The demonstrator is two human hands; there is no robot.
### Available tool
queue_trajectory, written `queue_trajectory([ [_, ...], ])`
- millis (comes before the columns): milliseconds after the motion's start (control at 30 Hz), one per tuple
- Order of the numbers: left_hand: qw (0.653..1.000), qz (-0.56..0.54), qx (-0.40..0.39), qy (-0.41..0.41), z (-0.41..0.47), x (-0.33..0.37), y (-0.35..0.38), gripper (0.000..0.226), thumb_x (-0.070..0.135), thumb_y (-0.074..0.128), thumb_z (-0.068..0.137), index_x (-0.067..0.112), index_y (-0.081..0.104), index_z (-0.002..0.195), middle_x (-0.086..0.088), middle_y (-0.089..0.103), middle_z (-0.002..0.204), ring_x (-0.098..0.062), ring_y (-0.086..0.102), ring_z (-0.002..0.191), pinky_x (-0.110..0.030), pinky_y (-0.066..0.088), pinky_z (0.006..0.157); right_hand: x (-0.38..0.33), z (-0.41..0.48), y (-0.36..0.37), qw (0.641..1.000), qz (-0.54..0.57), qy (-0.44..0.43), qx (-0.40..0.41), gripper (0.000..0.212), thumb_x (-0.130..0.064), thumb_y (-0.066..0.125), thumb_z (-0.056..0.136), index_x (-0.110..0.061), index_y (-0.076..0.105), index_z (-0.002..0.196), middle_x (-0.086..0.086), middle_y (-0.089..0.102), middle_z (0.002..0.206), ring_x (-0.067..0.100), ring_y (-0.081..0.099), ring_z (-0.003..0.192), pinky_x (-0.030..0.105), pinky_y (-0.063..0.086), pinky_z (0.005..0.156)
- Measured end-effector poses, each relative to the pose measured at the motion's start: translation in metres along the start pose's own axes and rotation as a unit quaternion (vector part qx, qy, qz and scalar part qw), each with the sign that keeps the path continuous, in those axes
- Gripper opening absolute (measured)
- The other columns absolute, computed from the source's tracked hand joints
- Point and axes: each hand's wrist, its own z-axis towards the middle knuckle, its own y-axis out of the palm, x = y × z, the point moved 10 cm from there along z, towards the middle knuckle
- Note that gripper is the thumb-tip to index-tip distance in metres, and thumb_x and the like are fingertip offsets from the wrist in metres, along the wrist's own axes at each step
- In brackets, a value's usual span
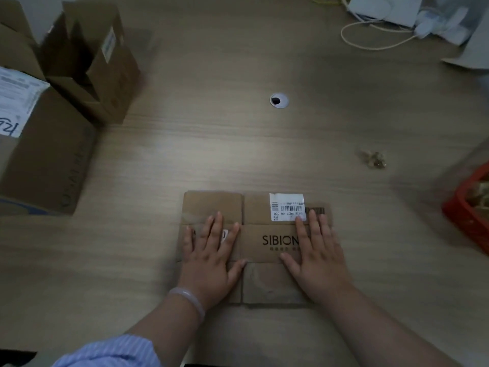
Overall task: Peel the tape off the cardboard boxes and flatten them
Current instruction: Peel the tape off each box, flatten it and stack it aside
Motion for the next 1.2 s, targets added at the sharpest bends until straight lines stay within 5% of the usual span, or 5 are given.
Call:
queue_trajectory([
  [233, 1.0, -0.001, -0.012, -0.003, 0.002, -0.003, 0.003, 0.07, 0.064, 0.034, 0.084, 0.033, 0.029, 0.147, -0.006, 0.021, 0.157, -0.022, 0.019, 0.145, -0.055, 0.012, 0.113, 0.002, 0.002, 0.004, 1.0, 0.013, -0.004, -0.003, 0.08, -0.064, 0.03, 0.085, -0.017, 0.025, 0.15, 0.012, 0.019, 0.157, 0.028, 0.011, 0.145, 0.041, 0.006, 0.114],
  [400, 0.997, -0.079, -0.007, -0.002, 0.005, -0.017, -0.009, 0.054, 0.046, 0.038, 0.086, 0.032, 0.046, 0.138, -0.004, 0.034, 0.152, -0.023, 0.031, 0.139, -0.045, 0.019, 0.113, 0.014, 0.002, -0.004, 0.991, 0.121, -0.036, -0.039, 0.078, -0.056, 0.033, 0.09, -0.023, -0.001, 0.151, -0.007, -0.015, 0.155, 0.014, -0.012, 0.146, 0.03, -0.006, 0.118],
  [600, 0.948, -0.126, -0.004, -0.291, -0.027, -0.088, -0.028, 0.083, 0.054, 0.077, 0.065, 0.022, 0.048, 0.135, -0.013, 0.05, 0.128, -0.034, 0.046, 0.118, -0.039, 0.042, 0.097, 0.07, -0.025, -0.023, 0.968, 0.146, 0.203, 0.017, 0.078, -0.057, 0.069, 0.072, -0.018, 0.045, 0.135, 0.006, 0.053, 0.13, 0.025, 0.044, 0.122, 0.035, 0.035, 0.105],
  [800, 0.909, -0.235, -0.048, -0.342, -0.025, -0.099, -0.02, 0.086, 0.045, 0.088, 0.054, 0.019, 0.051, 0.128, -0.013, 0.058, 0.121, -0.033, 0.053, 0.114, -0.037, 0.046, 0.095, 0.081, -0.054, 0.005, 0.892, 0.303, 0.335, -0.022, 0.067, -0.051, 0.084, 0.053, -0.02, 0.06, 0.108, 0.003, 0.068, 0.105, 0.023, 0.064, 0.098, 0.036, 0.053, 0.086],
  [1200, 0.911, -0.38, -0.085, -0.133, -0.02, -0.04, -0.036, 0.075, 0.028, 0.084, 0.068, 0.025, 0.04, 0.128, -0.001, 0.059, 0.12, -0.021, 0.056, 0.102, -0.03, 0.043, 0.081, 0.073, -0.181, -0.025, 0.782, 0.44, 0.427, 0.115, 0.066, -0.025, 0.081, 0.073, -0.017, 0.042, 0.125, 0.001, 0.061, 0.11, 0.02, 0.059, 0.1, 0.028, 0.045, 0.084],
])
